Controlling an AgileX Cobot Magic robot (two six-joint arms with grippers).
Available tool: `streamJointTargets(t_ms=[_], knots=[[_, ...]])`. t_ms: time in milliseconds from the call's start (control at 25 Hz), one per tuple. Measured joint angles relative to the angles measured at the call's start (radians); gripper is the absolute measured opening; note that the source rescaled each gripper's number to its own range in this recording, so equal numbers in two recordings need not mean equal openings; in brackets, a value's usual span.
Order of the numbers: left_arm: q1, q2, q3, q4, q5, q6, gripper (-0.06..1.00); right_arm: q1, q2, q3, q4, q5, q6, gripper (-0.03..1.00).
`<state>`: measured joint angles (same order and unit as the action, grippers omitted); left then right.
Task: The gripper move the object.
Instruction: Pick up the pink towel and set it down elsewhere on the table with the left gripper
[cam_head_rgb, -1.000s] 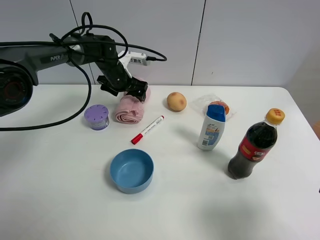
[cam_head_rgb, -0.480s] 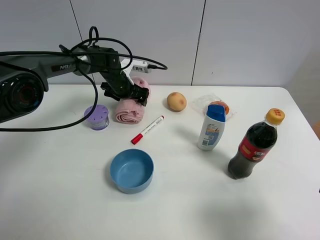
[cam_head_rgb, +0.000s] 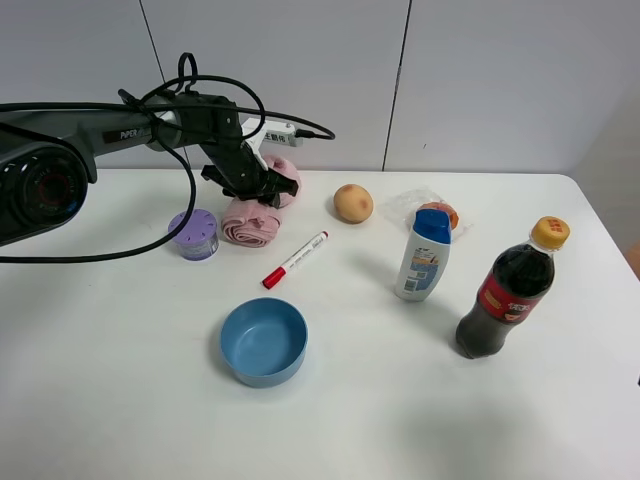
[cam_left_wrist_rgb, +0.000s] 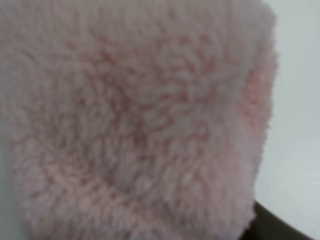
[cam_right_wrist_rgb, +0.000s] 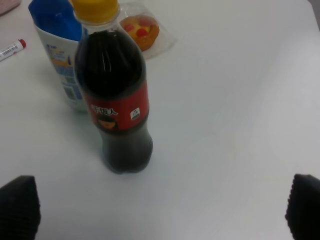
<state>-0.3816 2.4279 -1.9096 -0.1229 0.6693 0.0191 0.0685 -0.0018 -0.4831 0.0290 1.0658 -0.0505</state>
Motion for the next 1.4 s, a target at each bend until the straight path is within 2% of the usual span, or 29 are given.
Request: streamJointTargets(t_ms=[520, 880, 1000, 1240, 1400], knots=[[0.000, -0.118, 0.000, 0.001, 0.096, 0.000, 0.00, 0.000, 0.000, 0.000, 0.000, 0.000, 0.000, 1.00], [0.005, -0.261, 0.000, -0.013, 0.270, 0.000, 0.00, 0.000, 0.000, 0.000, 0.000, 0.000, 0.000, 1.00], [0.014, -0.311, 0.000, 0.015, 0.350, -0.014, 0.00, 0.000, 0.000, 0.000, 0.000, 0.000, 0.000, 1.00], [0.087, -0.385, 0.000, 0.079, 0.527, -0.037, 0.00, 0.000, 0.000, 0.000, 0.000, 0.000, 0.000, 1.00], [0.148, -0.422, 0.018, 0.079, 0.538, -0.036, 0.00, 0.000, 0.000, 0.000, 0.000, 0.000, 0.000, 1.00]])
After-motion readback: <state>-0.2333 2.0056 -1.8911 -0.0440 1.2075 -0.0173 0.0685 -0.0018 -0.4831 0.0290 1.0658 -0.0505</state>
